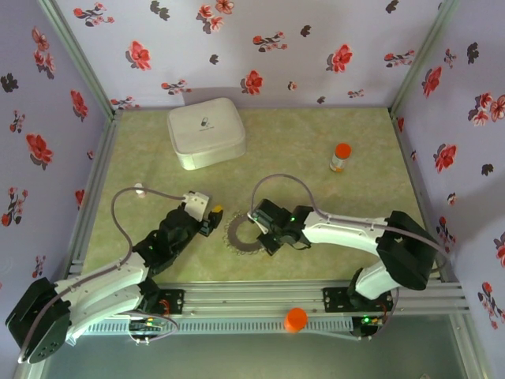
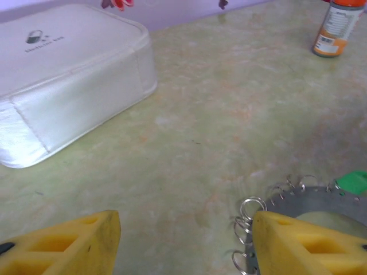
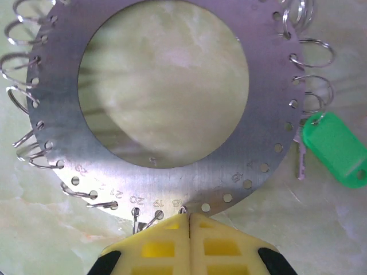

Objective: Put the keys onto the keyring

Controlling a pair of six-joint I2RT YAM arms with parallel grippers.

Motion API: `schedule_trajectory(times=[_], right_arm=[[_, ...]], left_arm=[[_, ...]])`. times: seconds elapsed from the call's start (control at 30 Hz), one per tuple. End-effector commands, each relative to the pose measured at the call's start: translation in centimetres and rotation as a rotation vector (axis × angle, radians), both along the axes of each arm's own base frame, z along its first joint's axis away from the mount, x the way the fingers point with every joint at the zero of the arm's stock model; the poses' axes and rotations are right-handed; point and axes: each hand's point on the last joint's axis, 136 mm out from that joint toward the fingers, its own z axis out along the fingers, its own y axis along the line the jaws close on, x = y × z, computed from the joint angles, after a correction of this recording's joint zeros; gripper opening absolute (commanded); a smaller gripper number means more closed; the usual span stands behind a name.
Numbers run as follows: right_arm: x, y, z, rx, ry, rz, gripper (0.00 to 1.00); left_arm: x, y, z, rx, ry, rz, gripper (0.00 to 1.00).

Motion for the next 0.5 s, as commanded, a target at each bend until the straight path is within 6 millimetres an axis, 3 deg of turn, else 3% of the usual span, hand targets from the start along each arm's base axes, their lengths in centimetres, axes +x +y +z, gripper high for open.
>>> schedule_trajectory(times=[0.0,0.47], right_arm=[[0.3,0.9,0.3,-0.012,-0.039,0.057,0.00],[-0.9,1.3,-1.5,-0.053,0.040,0.070,0.00]], left_arm=[[1.1,0.9,3.0,-0.041,-0.084,0.073,0.62],[1.2,1.4,3.2,-0.039,-0.091,0.099,0.63]])
